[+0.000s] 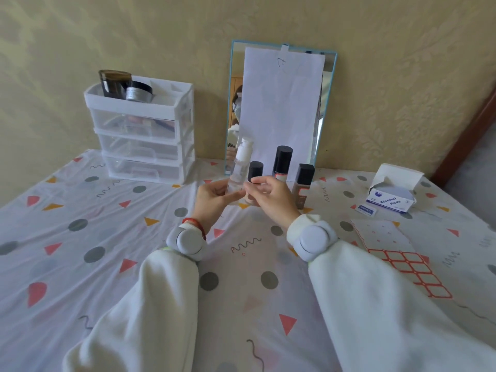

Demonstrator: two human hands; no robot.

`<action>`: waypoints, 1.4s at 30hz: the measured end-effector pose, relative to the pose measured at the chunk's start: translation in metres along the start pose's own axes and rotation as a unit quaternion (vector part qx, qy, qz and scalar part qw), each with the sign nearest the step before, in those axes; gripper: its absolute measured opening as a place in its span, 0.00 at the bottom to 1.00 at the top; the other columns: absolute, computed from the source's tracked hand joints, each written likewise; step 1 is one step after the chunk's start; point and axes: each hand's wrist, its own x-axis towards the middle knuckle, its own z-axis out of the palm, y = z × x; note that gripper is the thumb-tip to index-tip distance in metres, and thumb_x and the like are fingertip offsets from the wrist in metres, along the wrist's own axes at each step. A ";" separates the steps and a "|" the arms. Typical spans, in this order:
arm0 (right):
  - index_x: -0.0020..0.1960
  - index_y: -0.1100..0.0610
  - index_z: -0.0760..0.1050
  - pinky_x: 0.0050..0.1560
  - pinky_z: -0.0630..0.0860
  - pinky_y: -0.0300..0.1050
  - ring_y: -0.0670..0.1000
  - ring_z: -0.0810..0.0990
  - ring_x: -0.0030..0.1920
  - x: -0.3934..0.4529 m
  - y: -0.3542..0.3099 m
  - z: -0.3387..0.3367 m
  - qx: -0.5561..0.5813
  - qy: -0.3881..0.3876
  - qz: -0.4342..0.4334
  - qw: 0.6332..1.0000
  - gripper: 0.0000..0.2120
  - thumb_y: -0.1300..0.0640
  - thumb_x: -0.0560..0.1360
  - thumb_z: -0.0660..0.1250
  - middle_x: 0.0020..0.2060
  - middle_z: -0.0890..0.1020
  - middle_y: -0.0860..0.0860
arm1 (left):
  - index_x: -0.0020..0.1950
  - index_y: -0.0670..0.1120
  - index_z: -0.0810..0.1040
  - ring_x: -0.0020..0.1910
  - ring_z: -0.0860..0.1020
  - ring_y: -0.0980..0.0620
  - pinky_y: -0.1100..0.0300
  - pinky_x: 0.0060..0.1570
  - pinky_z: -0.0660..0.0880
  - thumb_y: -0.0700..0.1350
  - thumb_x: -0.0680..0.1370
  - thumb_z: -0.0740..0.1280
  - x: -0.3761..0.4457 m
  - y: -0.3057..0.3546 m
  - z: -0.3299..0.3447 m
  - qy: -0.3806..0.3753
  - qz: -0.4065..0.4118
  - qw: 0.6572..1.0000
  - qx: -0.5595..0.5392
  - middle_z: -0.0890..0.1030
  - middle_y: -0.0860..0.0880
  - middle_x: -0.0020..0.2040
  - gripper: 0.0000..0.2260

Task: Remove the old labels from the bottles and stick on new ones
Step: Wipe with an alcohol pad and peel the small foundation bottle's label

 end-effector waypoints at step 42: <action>0.73 0.56 0.65 0.55 0.67 0.40 0.51 0.77 0.61 0.045 0.011 0.074 -0.091 -0.102 -0.001 0.991 0.28 0.47 0.77 0.66 0.63 0.77 0.52 | 0.66 0.39 0.73 0.59 0.77 0.45 0.50 0.61 0.74 0.31 0.74 0.66 0.022 -0.030 -0.036 0.102 -0.082 0.979 0.158 0.79 0.41 0.58 0.20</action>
